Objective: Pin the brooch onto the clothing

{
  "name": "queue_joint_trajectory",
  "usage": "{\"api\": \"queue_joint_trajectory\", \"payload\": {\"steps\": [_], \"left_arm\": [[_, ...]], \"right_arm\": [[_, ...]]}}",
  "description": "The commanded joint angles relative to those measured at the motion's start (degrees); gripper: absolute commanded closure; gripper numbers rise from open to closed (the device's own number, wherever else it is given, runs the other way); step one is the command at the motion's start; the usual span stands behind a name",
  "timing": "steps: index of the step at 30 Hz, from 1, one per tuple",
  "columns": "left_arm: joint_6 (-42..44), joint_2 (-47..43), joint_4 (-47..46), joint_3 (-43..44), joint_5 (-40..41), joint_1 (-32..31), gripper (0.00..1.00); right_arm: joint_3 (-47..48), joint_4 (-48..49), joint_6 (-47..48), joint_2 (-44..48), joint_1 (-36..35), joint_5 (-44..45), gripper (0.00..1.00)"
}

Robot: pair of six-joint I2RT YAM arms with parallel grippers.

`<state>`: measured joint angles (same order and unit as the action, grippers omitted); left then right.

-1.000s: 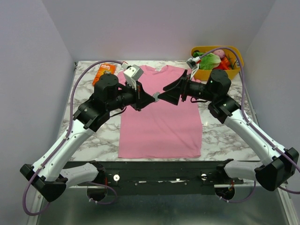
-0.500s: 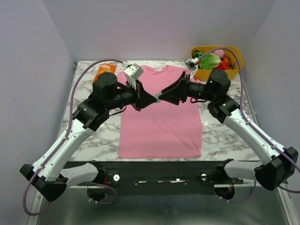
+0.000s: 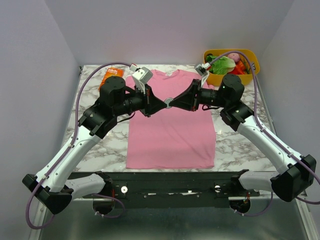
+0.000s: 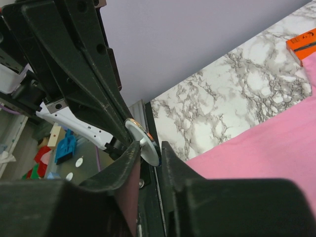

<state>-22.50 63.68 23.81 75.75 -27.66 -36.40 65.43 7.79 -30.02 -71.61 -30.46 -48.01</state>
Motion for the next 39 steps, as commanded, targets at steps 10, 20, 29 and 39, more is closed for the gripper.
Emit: {"api": "queue_joint_trajectory", "payload": {"steps": [10,20,29,39], "left_arm": [[-0.96,-2.95,-2.63,-1.13,4.89,0.54,1.0],[-0.7,-3.03,-2.63,-1.21,5.16,0.54,1.0],[-3.77,-5.93,-11.49,-4.9,2.53,0.54,1.0],[-10.1,-12.17,-26.62,-12.99,2.0,0.54,1.0]], "right_arm": [[-2.59,2.4,0.23,0.77,-0.04,1.34,0.98],[-3.64,4.42,-0.65,2.71,-0.13,3.27,0.49],[-7.24,18.38,-9.34,3.14,-0.13,0.11,0.21],[-6.19,33.95,-20.86,2.8,-0.13,-2.7,0.33]]}}
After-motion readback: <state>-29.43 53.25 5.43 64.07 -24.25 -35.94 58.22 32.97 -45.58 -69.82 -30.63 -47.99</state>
